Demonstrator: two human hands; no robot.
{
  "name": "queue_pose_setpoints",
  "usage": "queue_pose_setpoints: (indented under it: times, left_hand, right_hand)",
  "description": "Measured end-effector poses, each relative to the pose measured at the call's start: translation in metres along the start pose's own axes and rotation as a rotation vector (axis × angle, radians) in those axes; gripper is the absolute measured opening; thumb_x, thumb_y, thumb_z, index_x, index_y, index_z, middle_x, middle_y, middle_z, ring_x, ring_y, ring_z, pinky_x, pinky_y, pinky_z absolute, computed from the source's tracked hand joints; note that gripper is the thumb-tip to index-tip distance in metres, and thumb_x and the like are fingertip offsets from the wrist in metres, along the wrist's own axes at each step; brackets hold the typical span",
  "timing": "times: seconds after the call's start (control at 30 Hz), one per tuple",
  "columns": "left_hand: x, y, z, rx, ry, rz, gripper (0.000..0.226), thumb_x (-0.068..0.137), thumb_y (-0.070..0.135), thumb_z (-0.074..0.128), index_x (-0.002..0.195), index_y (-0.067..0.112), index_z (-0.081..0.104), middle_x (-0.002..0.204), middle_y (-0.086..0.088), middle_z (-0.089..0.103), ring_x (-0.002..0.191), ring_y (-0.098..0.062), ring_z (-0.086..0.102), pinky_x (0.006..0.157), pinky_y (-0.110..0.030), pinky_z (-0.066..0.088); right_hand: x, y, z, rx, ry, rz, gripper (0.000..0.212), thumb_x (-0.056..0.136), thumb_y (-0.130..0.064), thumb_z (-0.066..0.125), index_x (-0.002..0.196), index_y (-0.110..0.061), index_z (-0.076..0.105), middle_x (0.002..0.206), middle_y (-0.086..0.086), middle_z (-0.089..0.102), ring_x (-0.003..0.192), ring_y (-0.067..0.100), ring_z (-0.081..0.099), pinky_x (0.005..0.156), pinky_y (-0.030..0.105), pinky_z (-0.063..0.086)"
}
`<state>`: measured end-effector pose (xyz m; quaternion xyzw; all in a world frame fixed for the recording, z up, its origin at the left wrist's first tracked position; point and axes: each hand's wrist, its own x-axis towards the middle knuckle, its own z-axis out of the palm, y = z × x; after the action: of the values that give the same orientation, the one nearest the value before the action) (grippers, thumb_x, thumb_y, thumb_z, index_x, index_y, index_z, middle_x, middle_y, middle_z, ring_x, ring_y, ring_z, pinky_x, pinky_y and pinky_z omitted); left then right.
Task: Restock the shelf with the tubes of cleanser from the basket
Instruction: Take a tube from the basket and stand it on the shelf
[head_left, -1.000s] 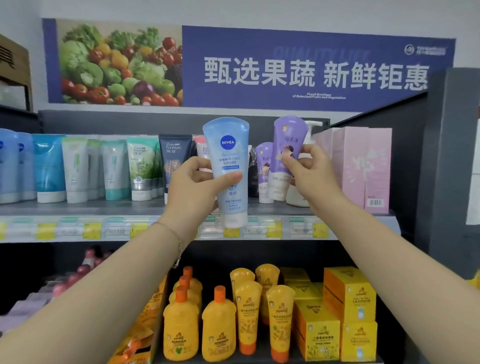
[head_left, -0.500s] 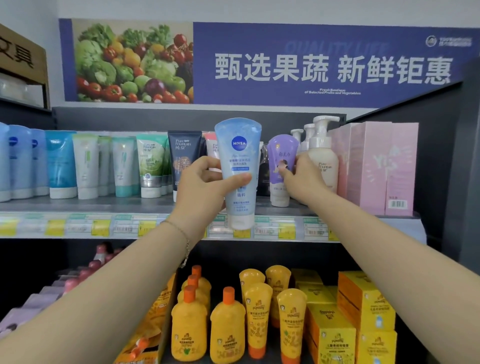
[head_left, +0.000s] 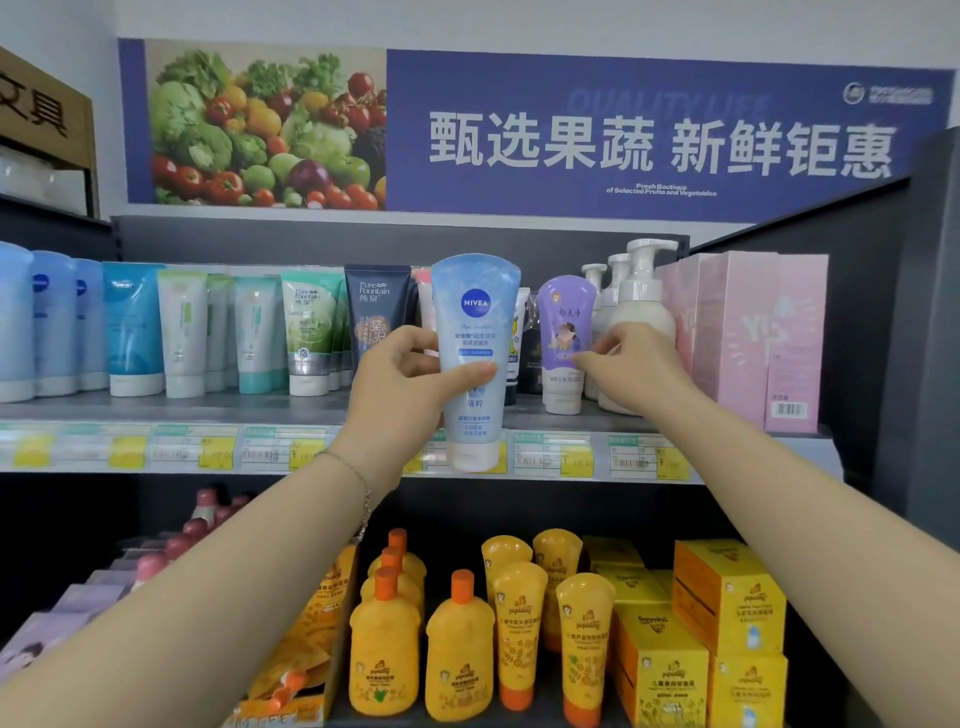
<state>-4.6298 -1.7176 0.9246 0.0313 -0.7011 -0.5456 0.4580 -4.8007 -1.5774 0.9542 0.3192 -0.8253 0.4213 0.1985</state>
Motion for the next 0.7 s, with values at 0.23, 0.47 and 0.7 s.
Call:
queue_pose_setpoints:
  times: [0.23,0.47,0.7]
  left_hand:
    - [-0.003,-0.001,-0.009,0.038,0.035,-0.019,0.026,0.076,0.023,0.079,0.089,0.023,0.056,0.076,0.014,0.070,0.068,0.003,0.069,0.050,-0.017,0.051]
    - [-0.015,-0.002,-0.027,0.103,0.099,-0.025,0.027,0.077,0.025,0.079,0.092,0.024,0.057,0.087,0.009,0.069,0.074,0.002,0.068,0.057,-0.019,0.051]
    - [-0.021,0.003,-0.065,0.138,0.179,-0.039,0.039,0.075,0.025,0.081,0.099,0.027,0.051,0.089,0.010,0.069,0.075,0.000,0.069,0.059,-0.021,0.053]
  right_hand:
    - [-0.024,-0.010,0.006,-0.091,0.062,-0.365,0.012,0.090,-0.030,0.057,0.079,-0.025,0.059,0.082,-0.006,0.064,0.079,0.018,0.061,0.075,0.038,0.053]
    - [-0.055,-0.040,0.038,-0.033,-0.068,-0.702,0.011,0.093,-0.026,0.056,0.098,-0.017,0.062,0.092,-0.005,0.063,0.082,0.012,0.059,0.070,0.031,0.052]
    - [-0.079,-0.072,0.078,0.224,-0.209,-0.619,0.030,0.093,-0.030,0.060,0.121,-0.018,0.062,0.086,-0.015,0.060,0.077,0.005,0.060,0.070,0.029,0.054]
